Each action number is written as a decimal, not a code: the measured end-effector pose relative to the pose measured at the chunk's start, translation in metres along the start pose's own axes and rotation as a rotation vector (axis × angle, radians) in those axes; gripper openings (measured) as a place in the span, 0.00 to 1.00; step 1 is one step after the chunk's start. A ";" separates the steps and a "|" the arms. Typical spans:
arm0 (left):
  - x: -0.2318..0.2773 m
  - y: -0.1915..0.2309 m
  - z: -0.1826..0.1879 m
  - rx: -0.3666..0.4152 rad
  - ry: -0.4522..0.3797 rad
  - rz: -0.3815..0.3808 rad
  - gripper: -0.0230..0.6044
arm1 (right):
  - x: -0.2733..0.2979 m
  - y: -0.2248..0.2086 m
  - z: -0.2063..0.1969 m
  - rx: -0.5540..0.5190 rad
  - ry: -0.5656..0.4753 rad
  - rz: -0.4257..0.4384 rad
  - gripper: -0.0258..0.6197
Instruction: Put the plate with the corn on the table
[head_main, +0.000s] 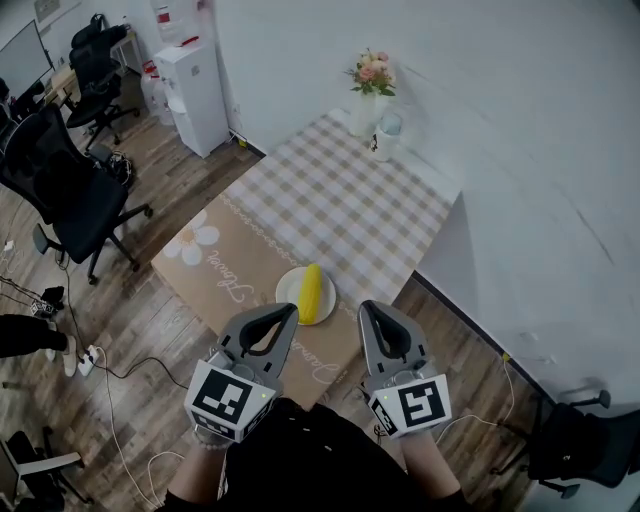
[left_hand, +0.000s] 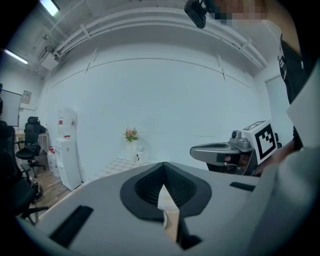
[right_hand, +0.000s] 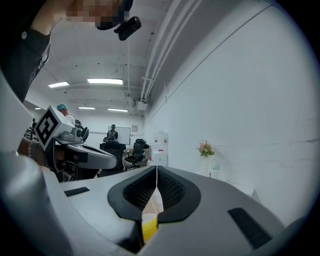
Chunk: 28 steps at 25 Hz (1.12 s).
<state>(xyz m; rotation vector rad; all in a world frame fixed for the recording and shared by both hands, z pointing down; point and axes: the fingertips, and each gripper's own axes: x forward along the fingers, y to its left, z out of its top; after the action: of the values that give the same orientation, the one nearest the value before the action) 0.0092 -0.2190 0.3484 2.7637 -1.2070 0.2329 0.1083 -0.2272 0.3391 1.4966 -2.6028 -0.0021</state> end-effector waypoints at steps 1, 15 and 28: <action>0.000 -0.001 0.000 0.009 -0.002 -0.004 0.06 | 0.000 0.000 0.000 0.000 0.000 -0.001 0.11; -0.001 -0.007 -0.004 0.004 0.003 -0.028 0.06 | -0.002 0.004 -0.001 -0.002 0.006 -0.008 0.10; -0.004 -0.013 -0.011 -0.007 0.005 -0.054 0.06 | -0.003 0.008 -0.004 -0.007 0.015 -0.008 0.10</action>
<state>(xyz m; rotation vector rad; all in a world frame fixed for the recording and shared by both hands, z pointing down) 0.0155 -0.2057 0.3580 2.7837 -1.1274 0.2306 0.1028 -0.2206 0.3434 1.4988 -2.5823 0.0001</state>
